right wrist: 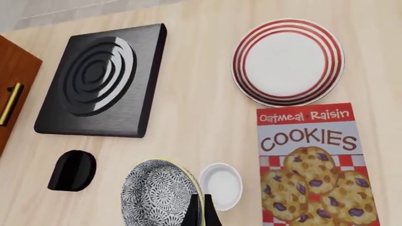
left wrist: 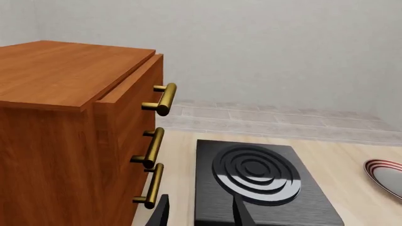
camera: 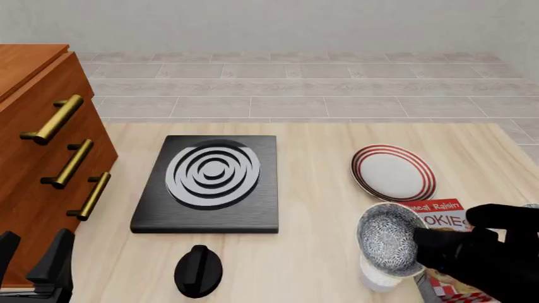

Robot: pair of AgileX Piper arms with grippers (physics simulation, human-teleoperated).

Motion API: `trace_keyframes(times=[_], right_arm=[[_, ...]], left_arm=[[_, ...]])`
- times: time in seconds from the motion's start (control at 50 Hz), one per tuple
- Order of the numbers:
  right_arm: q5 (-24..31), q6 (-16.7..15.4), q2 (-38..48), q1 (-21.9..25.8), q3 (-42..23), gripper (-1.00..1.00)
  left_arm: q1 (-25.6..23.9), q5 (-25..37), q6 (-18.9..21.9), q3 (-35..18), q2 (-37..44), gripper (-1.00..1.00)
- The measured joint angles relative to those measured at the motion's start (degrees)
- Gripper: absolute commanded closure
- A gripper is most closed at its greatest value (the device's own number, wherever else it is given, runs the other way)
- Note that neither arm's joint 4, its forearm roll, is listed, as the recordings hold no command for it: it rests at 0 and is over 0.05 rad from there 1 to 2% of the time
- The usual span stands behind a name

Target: Pick the akita bowl next to the ramekin and place it on the plate.

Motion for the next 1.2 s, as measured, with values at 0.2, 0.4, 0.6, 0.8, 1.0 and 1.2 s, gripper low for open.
trace_keyframes(times=[0.2,0.4,0.6,0.8,1.0,1.2], right_arm=[[-1.7,-0.3,1.9,-1.7,-1.2,1.0],[-3.5,-0.5,4.0,-3.5,-2.3,1.0],[-5.2,-0.8,6.1,-5.2,-3.3,1.0],[-6.8,-1.1,8.1,-6.5,-4.5,1.0],[-8.5,-1.4,10.3,-7.6,-5.6,1.0],[-10.2,-1.4,12.2,-8.8,-6.4,1.0]], left_arm=[[0.0,0.0,0.1,0.0,0.0,-1.0],[-0.1,0.1,0.2,0.0,0.0,-1.0],[-0.1,0.1,0.2,0.0,0.0,-1.0],[-0.1,0.1,0.2,0.0,0.0,-1.0],[-0.2,0.0,0.1,0.0,0.0,-1.0],[-0.1,0.0,0.2,0.0,0.0,-1.0]])
